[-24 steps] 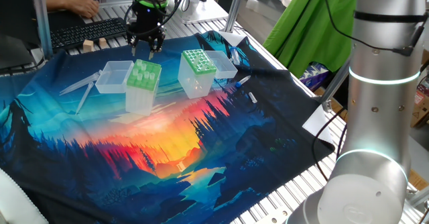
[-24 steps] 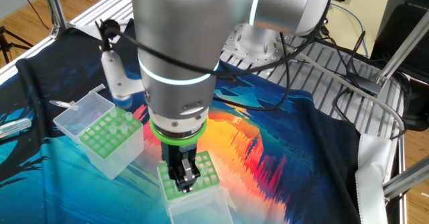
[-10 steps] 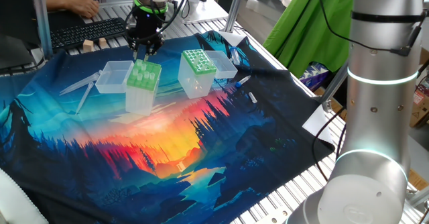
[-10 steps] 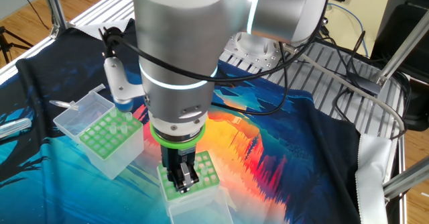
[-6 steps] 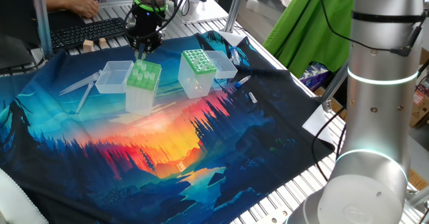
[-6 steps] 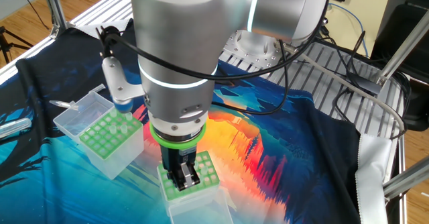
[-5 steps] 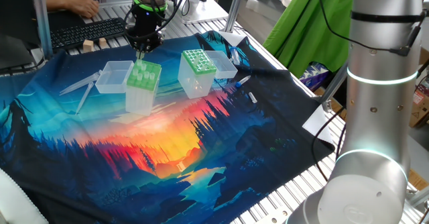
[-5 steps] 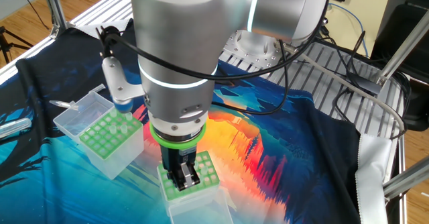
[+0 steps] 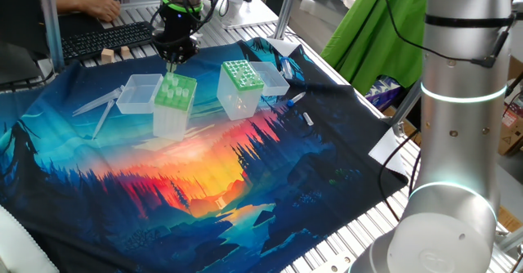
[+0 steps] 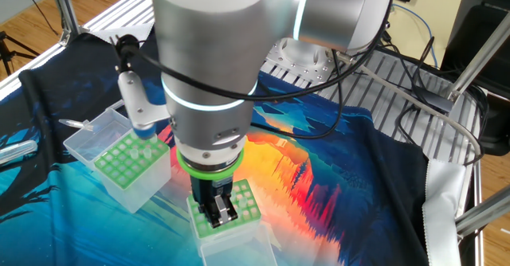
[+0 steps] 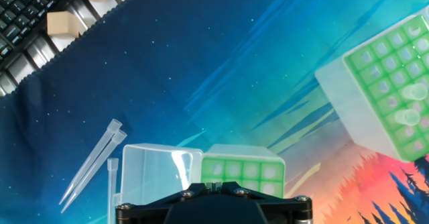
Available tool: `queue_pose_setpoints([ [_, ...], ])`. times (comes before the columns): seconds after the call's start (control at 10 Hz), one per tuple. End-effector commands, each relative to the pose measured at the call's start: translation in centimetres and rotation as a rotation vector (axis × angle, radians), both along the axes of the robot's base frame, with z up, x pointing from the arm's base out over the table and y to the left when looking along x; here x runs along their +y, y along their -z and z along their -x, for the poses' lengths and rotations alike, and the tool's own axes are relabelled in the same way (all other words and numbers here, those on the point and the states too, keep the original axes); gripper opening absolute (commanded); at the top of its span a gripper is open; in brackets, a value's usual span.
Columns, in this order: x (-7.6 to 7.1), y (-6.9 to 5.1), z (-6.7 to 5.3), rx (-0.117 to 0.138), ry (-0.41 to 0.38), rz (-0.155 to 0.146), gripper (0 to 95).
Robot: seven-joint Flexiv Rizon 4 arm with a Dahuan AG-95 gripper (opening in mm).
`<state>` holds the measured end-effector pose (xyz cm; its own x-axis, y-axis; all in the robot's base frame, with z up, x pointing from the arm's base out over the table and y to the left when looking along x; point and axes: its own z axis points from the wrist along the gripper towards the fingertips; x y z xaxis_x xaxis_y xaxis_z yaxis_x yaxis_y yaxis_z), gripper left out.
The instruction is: Transfer all large pipette tips from one holder to another
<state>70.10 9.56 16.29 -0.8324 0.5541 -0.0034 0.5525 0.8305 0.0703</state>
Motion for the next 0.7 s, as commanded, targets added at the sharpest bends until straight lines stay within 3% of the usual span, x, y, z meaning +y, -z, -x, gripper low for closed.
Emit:
queue_pose_setpoints([
  [0.1, -0.04, -0.01, 0.12, 0.017, 0.001, 0.002, 0.0],
  [0.5, -0.04, -0.01, 0.12, 0.069, -0.026, 0.008, 0.0],
  [0.7, -0.04, -0.01, 0.12, 0.08, -0.036, -0.01, 0.0],
])
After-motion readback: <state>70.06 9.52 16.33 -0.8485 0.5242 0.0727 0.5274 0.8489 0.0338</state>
